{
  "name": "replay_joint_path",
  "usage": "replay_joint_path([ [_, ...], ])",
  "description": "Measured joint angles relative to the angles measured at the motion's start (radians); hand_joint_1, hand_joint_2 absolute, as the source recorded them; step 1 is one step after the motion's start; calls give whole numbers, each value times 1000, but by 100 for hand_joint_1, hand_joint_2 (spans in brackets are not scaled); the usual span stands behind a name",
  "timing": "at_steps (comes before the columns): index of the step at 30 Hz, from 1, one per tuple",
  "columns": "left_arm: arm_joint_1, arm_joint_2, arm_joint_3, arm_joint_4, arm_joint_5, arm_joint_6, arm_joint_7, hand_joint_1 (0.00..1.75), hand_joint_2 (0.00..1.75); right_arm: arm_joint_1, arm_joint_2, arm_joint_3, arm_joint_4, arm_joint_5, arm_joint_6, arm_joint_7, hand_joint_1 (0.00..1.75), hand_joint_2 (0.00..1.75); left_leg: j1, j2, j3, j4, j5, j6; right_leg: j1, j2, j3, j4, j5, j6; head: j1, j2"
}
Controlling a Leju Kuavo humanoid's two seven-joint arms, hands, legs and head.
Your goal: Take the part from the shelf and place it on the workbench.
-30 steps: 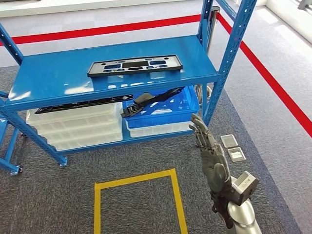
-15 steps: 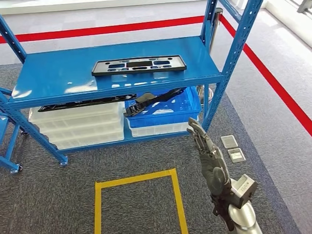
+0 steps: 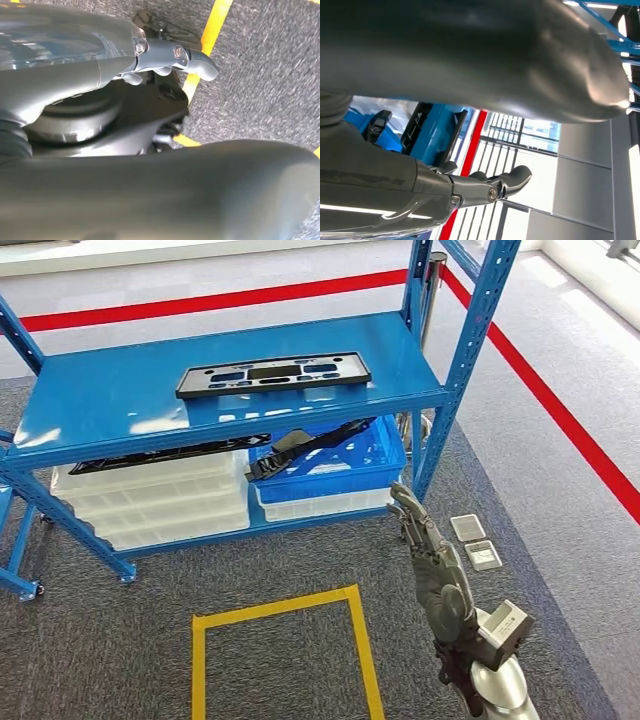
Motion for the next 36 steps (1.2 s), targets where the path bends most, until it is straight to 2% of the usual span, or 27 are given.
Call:
replay_joint_path([
  [1,-1,0,0,0,0,0,0,0,0,0,0,1,0,-1,0,0,0,0,-3,-1,9,-22,1,4,0,0,-2,0,0,4,0,0],
  [3,-1,0,0,0,0,0,1,0,0,2,0,2,-2,-2,0,0,0,0,-5,-1,11,-32,-4,9,0,-1,-3,-2,1,15,0,0],
  [5,1,0,1,0,0,0,2,0,0,3,-1,2,-5,-4,-1,-1,0,0,-1,0,16,-42,1,16,-1,-2,-7,15,-14,24,1,0],
  [7,0,-1,1,0,0,0,3,0,0,5,-3,3,-7,-5,-2,-2,0,0,2,2,20,-49,4,23,-1,-1,-44,99,-66,29,1,0],
  [9,0,-2,1,0,0,0,3,0,0,9,-6,3,-7,-5,-4,-2,0,0,2,3,20,-48,3,26,-1,-2,-107,226,-120,32,1,0],
  [10,1,-2,1,0,0,0,4,0,0,12,-7,3,-7,-5,-4,-2,0,0,2,3,21,-48,2,26,-1,-2,-127,264,-126,33,1,0],
  [11,1,-2,1,0,-1,0,4,0,0,13,-9,3,-7,-6,-5,-2,0,0,1,3,23,-48,1,26,-1,-2,-130,265,-112,34,1,0],
  [12,1,-2,1,0,-1,0,4,0,0,14,-10,3,-7,-6,-6,-2,0,0,2,3,25,-47,-1,26,-1,-2,-113,226,-80,34,1,0],
  [13,1,-2,1,0,-1,0,5,0,0,14,-10,3,-7,-6,-6,-2,0,0,2,3,29,-46,-4,23,-2,-3,-83,159,-39,34,1,0],
  [15,1,-2,1,0,-1,0,5,0,0,14,-11,4,-8,-6,-6,-2,0,0,-2,2,32,-41,-12,14,-1,-3,-30,41,7,29,1,0],
  [16,0,-2,1,0,-1,0,5,0,0,14,-11,5,-8,-6,-6,-2,0,0,-4,2,32,-39,-15,9,0,-3,-18,12,12,25,1,0],
  [20,-2,-2,1,0,-2,0,5,0,0,18,-13,4,-11,-8,-8,-3,0,0,-1,2,29,-26,-30,-6,0,-1,-14,3,8,3,0,0],
  [22,-2,-2,1,0,-2,0,5,0,0,18,-13,4,-15,-8,-8,-3,0,0,3,2,-7,52,-77,-17,-4,-3,-12,2,8,-5,0,0],
  [24,-1,-2,1,0,-2,0,5,0,0,21,-13,4,-16,-8,-8,-3,0,0,7,2,-77,189,-134,-25,-4,-5,-11,2,5,-9,0,0],
  [25,1,-2,1,0,-2,0,5,0,0,22,-13,4,-16,-8,-8,-3,0,0,8,2,-105,239,-145,-27,-3,-5,-10,2,4,-10,0,0],
  [26,2,-2,1,0,-2,0,5,0,0,23,-13,4,-16,-8,-8,-3,0,0,8,2,-117,252,-135,-27,-3,-4,-8,2,2,-11,0,0],
  [27,2,-2,1,0,-2,0,5,0,0,24,-13,4,-16,-9,-8,-3,0,0,8,2,-108,224,-106,-24,-3,-2,-4,2,-1,-11,0,0],
  [29,2,-2,1,0,-2,0,4,0,0,24,-13,4,-17,-9,-8,-3,0,0,4,1,-53,94,-27,-12,-2,0,7,1,-8,-7,0,0],
  [30,1,-2,1,0,-2,-1,4,0,0,24,-13,4,-18,-9,-8,-4,0,0,1,0,-27,34,-2,-5,-1,1,11,1,-12,-4,0,0],
  [31,0,-1,1,0,-2,-1,3,0,0,24,-13,4,-18,-10,-8,-4,0,0,-2,-1,-10,-4,8,1,0,0,12,1,-15,0,0,0],
  [32,0,-1,1,0,-2,-2,3,0,0,24,-13,4,-18,-10,-8,-4,0,0,-5,-1,-4,-19,5,6,-1,0,12,0,-16,4,1,0],
  [34,0,-1,1,0,-2,-2,1,0,0,25,-13,4,-20,-10,-8,-4,0,0,-6,-1,1,-31,2,11,-3,-1,15,-2,-20,15,1,0],
  [36,1,-1,2,0,-2,-3,-1,0,0,25,-14,5,-23,-10,-8,-5,0,0,-1,0,12,-44,4,19,-3,-2,8,24,-39,23,1,0],
])
